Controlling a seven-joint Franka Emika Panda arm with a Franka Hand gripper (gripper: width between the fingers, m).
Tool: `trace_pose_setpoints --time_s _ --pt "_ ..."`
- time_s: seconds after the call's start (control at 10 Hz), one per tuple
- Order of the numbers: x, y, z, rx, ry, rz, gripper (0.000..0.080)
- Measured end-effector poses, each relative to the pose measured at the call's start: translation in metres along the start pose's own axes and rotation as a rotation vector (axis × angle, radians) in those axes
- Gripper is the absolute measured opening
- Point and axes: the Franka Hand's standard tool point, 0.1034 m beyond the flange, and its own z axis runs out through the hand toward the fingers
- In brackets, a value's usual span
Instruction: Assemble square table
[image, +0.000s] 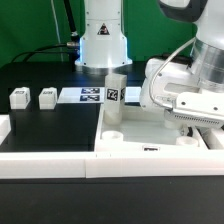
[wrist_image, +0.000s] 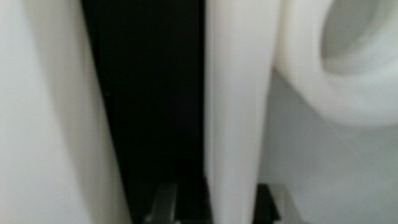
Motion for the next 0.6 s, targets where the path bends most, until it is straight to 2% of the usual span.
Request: trace_pose_setpoints --time_s 0.2,0.4,0.5,0.6 --pt "0.0 0.0 -0.001 0.022 0.021 0.015 0.0057" --pt "0.0 -0.002 0.0 0.024 0.023 0.02 0.0057" --pt "-0.002 -0.008 -0.001 0.028 0.023 0.03 0.0143" --pt "-0.003 -0.014 -0.001 0.034 0.025 0.04 0.0279"
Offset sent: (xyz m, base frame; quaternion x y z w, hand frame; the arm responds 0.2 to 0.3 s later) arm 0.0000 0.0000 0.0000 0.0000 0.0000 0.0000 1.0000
